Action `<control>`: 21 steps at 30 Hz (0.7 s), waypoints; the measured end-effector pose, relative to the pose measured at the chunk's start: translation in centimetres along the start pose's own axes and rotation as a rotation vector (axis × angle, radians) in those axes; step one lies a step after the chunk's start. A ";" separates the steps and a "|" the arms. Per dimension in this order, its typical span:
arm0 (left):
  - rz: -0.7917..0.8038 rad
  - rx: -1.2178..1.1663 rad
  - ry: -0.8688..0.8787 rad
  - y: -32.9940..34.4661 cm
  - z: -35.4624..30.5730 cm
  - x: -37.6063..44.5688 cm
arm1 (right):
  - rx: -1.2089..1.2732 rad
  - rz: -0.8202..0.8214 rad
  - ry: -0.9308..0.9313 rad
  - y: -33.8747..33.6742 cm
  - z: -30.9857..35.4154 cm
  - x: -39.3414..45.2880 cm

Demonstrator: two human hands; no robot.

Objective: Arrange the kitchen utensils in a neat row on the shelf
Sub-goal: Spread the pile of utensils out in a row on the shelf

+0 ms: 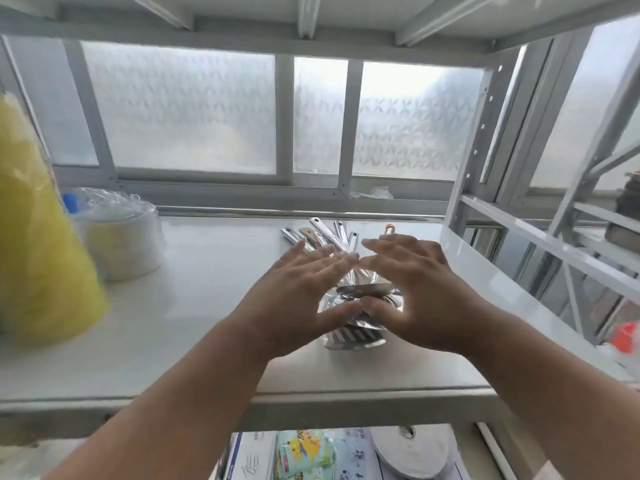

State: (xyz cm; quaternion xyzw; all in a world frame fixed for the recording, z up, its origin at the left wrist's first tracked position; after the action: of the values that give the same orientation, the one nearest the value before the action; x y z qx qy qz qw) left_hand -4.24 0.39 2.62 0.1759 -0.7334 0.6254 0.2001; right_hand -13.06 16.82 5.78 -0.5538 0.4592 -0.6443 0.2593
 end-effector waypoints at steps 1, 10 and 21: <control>0.006 0.000 0.000 -0.1 0.0 -0.1 | 0.014 -0.029 0.011 -0.2 0.4 -0.1; 0.057 -0.016 -0.128 -0.8 -0.4 -2.6 | 0.003 -0.029 0.118 -0.7 2.4 -1.4; 0.146 -0.120 -0.142 -3.3 -3.6 -4.5 | 0.108 -0.111 0.063 -3.6 5.9 -3.5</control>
State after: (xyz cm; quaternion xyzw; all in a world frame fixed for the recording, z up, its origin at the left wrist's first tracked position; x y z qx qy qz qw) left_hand 1.58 3.50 3.60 0.1534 -0.7926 0.5794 0.1116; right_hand -5.90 19.60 7.05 -0.5429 0.4004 -0.6988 0.2381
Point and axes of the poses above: each hand's wrist, its own x-axis towards the middle knuckle, its own y-axis out of the palm, z = x × y, the point moved 5 cm from there along x, towards the middle knuckle, and after that the axes turned 5 degrees about -y, right-handed, at the moved point
